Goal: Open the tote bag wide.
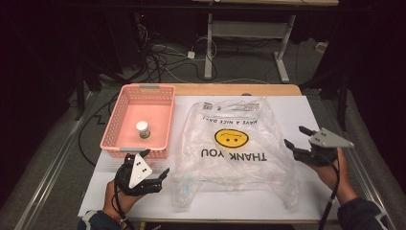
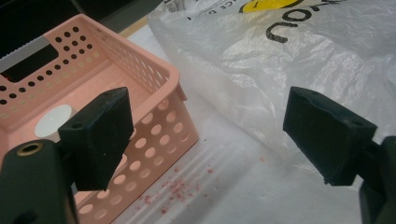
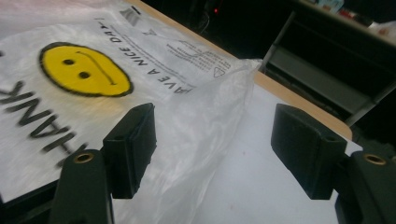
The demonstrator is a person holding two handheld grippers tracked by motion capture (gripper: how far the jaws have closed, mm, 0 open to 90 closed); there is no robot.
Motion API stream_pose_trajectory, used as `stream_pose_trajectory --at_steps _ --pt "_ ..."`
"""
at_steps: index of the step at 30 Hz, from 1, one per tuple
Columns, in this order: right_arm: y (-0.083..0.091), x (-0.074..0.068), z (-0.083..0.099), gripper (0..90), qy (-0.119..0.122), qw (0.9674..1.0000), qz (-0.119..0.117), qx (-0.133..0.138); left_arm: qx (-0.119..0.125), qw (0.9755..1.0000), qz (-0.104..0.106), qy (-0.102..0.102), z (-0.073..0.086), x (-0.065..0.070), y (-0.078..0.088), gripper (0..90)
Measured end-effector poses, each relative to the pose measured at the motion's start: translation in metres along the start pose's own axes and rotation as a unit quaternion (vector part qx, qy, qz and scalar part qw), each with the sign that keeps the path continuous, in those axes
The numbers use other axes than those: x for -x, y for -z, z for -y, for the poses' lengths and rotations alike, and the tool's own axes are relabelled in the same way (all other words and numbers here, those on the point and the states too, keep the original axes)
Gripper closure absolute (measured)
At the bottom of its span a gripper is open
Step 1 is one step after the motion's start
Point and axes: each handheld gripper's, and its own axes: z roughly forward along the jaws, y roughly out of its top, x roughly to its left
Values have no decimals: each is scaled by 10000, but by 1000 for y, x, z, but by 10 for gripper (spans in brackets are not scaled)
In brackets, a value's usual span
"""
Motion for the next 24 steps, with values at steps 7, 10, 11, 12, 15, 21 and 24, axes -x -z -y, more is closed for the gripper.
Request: stream_pose_trajectory --at_steps 7,10,11,12,15,21,24 --pt "-74 32 -23 330 -322 9981 -5 -523 -25 10000 27 -52 0 1 -3 153" --pt "-101 41 -29 337 -469 9953 -64 -842 -45 10000 29 -74 1 1 -2 153" --pt "-109 43 -30 342 -514 9945 -16 -914 -27 10000 20 -50 2 1 -2 153" --pt "-116 45 -31 342 -576 9935 -42 -976 -23 10000 3 -58 2 0 -2 153" --pt "-134 48 -33 342 -691 9914 -46 -1108 -35 9998 -124 -148 2 0 -1 163" --pt "-166 46 -26 397 -780 9851 43 -1532 0 9997 -232 -18 4 -5 2 164" --pt "-176 46 -20 562 -858 9816 -152 -1699 53 9997 -246 -67 5 -3 4 166"
